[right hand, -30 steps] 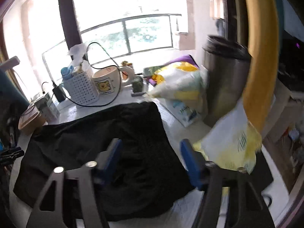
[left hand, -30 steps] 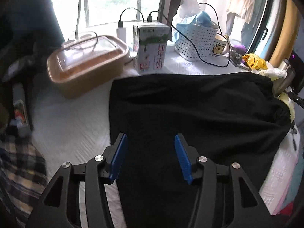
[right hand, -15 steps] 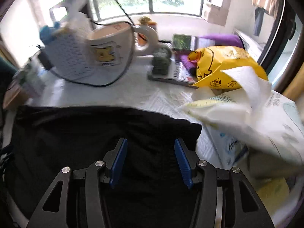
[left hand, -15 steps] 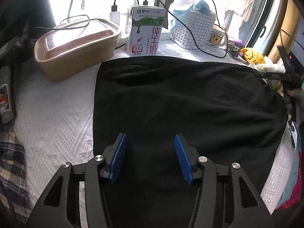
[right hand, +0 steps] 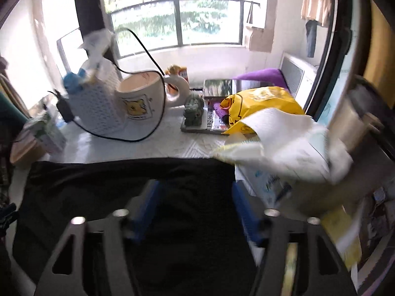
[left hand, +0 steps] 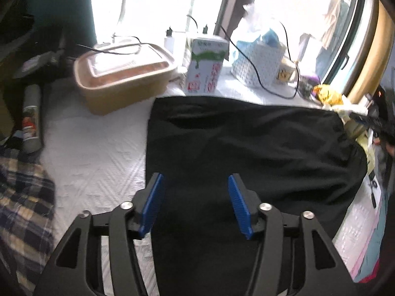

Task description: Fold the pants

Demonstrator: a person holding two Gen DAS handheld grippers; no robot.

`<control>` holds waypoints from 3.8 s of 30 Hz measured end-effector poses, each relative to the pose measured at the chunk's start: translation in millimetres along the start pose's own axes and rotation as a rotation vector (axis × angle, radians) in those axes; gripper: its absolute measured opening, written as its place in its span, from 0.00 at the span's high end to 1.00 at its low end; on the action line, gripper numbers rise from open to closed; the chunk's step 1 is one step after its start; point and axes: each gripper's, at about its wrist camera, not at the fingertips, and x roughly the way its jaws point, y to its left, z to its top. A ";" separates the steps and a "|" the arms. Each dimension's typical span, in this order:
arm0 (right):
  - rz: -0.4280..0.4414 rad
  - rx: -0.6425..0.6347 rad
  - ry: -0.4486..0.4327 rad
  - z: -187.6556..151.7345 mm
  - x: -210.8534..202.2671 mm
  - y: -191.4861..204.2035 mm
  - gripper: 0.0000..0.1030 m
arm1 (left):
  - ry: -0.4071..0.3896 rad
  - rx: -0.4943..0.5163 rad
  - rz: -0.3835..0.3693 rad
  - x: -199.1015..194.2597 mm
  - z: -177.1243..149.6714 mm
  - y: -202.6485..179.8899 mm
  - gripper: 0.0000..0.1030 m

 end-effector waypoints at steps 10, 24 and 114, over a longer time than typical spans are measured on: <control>-0.003 0.069 -0.036 -64.3 -51.3 -2.9 0.20 | -0.046 0.006 0.017 -30.4 -11.7 -13.3 0.35; 0.071 0.254 0.048 -137.8 -38.2 -29.0 0.19 | -0.009 0.052 0.029 -37.6 -34.1 -41.3 0.33; 0.552 -0.543 0.020 -148.2 -14.6 383.6 0.00 | -0.142 -0.152 0.143 -107.1 -52.2 111.9 0.33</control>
